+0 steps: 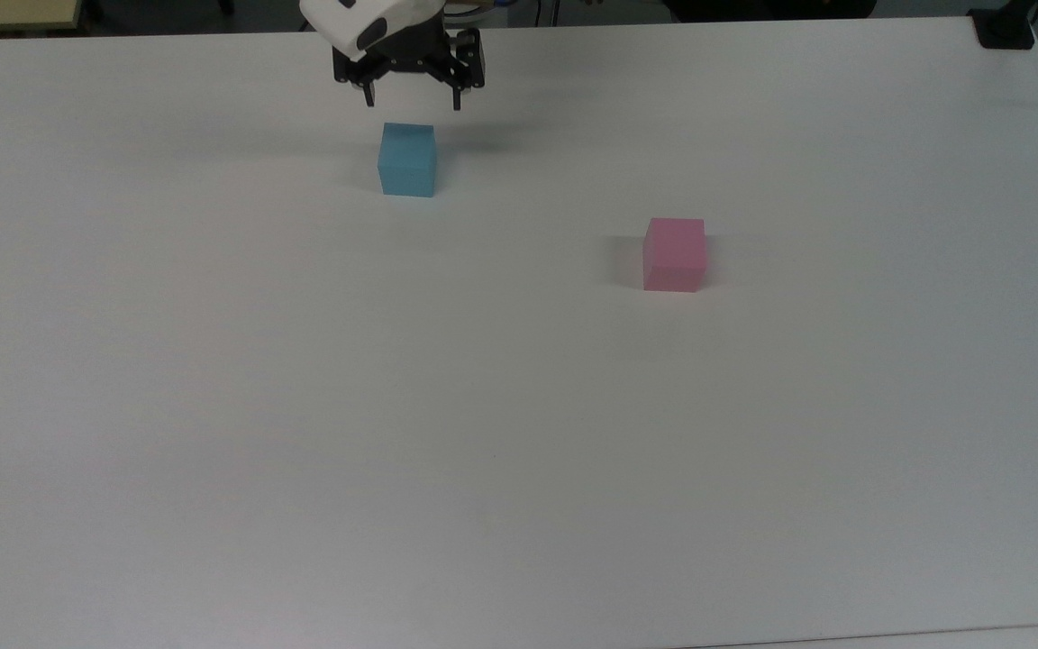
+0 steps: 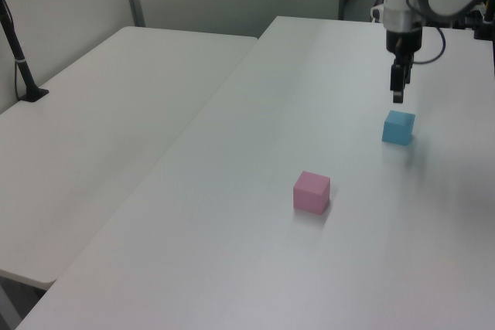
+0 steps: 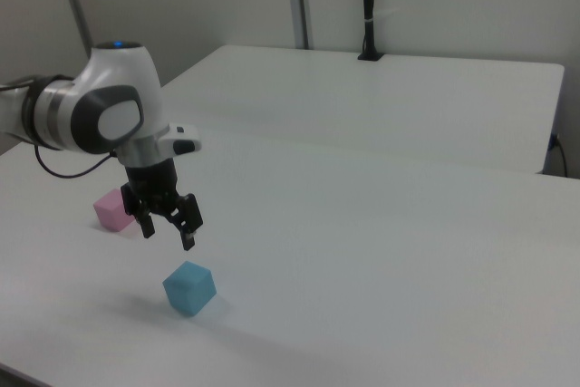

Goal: Put blue cube on pink cube
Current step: 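Move the open gripper over the blue cube and lower it, then close the gripper on the blue cube and lift it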

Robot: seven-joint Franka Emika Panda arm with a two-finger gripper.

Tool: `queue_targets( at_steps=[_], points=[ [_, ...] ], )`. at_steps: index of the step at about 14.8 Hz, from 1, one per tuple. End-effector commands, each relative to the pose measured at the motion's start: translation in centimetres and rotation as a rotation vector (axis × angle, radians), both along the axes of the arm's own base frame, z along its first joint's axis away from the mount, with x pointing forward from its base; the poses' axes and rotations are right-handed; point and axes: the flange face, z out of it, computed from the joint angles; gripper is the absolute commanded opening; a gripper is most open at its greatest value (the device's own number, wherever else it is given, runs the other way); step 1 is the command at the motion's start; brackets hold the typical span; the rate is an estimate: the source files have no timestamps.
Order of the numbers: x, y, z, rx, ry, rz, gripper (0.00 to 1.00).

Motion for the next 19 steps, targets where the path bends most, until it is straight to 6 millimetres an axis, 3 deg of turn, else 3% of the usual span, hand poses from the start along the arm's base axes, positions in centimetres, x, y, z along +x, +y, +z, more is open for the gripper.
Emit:
queue_targets(
  at_steps=[1, 10, 19],
  points=[
    [-0.6, 0.1, -1.3, 0.001, -0.017, -0.026, 1.0],
    [0.7, -0.2, -6.7, -0.052, 0.052, 0.009, 0.98],
    [0.9, -1.0, -8.6, -0.104, 0.078, 0.027, 1.0]
  ],
)
